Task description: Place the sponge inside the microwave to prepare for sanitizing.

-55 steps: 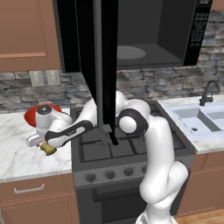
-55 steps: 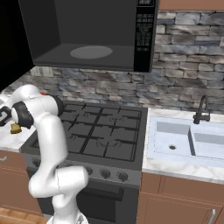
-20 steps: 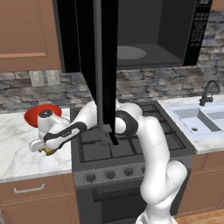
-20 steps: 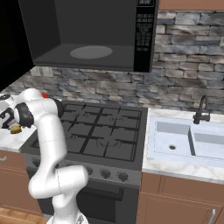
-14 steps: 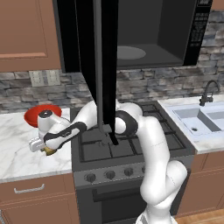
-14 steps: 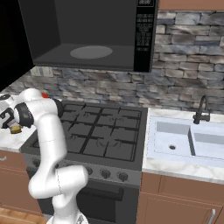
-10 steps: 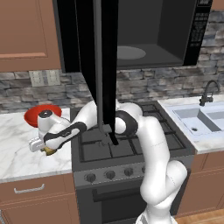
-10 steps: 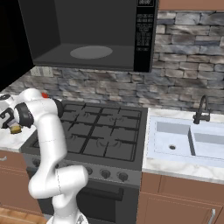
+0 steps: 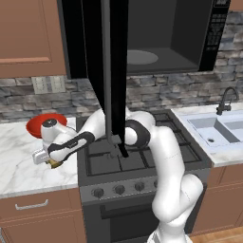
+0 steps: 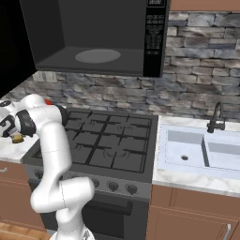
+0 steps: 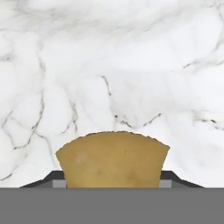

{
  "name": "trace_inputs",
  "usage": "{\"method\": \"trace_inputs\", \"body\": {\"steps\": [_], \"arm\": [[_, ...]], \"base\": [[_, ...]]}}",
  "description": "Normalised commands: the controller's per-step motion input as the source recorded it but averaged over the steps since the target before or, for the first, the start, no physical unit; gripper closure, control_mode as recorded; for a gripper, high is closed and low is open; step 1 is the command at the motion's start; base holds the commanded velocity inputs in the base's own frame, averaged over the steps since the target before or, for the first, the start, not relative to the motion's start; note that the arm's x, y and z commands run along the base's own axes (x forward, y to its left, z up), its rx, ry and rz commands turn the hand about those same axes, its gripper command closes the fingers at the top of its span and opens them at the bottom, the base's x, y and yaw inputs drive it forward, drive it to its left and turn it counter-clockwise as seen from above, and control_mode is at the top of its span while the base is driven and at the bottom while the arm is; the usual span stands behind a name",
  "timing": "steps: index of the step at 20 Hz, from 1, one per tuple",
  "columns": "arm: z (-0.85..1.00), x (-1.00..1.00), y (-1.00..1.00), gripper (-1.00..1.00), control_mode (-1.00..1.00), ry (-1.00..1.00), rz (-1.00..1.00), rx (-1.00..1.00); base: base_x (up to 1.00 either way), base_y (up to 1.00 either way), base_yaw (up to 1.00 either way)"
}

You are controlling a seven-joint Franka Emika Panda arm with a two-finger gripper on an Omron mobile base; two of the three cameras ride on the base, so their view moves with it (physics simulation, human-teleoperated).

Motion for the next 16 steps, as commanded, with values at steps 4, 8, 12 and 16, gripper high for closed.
{"method": "trace_inputs", "body": {"steps": [4,8,12,16], "arm": [[0.0,0.0,-0.12,1.0,-1.0,0.0,0.0,0.0],[0.0,0.0,-0.17,1.0,-1.0,0.0,0.0,0.0],[0.08,0.0,-0.22,1.0,-1.0,0.0,0.0,0.0],[0.13,0.0,-0.24,1.0,-1.0,0.0,-0.01,0.0]], "base": [[0.0,0.0,0.0],[0.0,0.0,0.0],[0.0,0.0,0.0],[0.0,0.0,0.0]]}}
